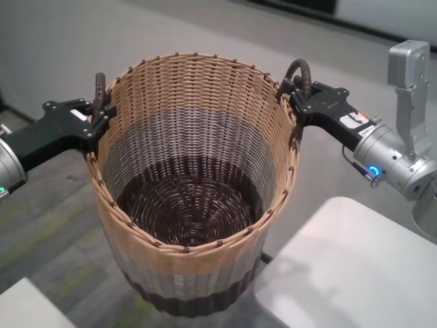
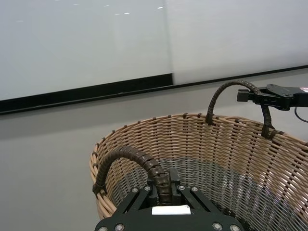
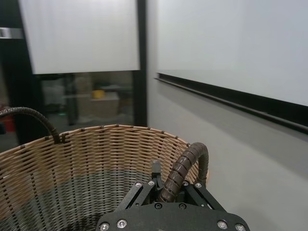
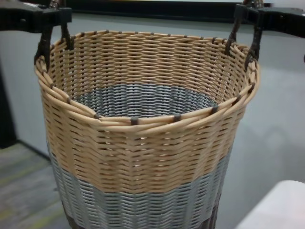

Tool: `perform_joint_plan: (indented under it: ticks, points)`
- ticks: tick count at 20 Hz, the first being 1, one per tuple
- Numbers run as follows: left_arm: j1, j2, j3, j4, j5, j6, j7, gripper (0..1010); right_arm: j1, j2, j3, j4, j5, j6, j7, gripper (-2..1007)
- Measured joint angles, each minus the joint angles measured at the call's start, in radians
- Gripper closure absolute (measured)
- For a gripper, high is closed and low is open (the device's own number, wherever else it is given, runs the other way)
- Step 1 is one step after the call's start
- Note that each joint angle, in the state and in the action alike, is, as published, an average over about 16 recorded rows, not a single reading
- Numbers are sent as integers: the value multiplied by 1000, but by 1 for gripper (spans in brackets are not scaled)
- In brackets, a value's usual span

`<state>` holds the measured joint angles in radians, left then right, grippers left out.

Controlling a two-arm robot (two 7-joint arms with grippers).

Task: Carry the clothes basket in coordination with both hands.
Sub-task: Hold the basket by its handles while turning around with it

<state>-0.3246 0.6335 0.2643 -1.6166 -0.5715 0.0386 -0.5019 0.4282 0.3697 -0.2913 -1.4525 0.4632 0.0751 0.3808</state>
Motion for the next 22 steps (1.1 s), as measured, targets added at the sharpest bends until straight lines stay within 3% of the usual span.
perform_joint_plan:
  ticks: [22]
  points:
    - [0, 0, 0, 0, 0, 0, 0, 843, 0, 0, 0, 0, 0, 0, 0, 860]
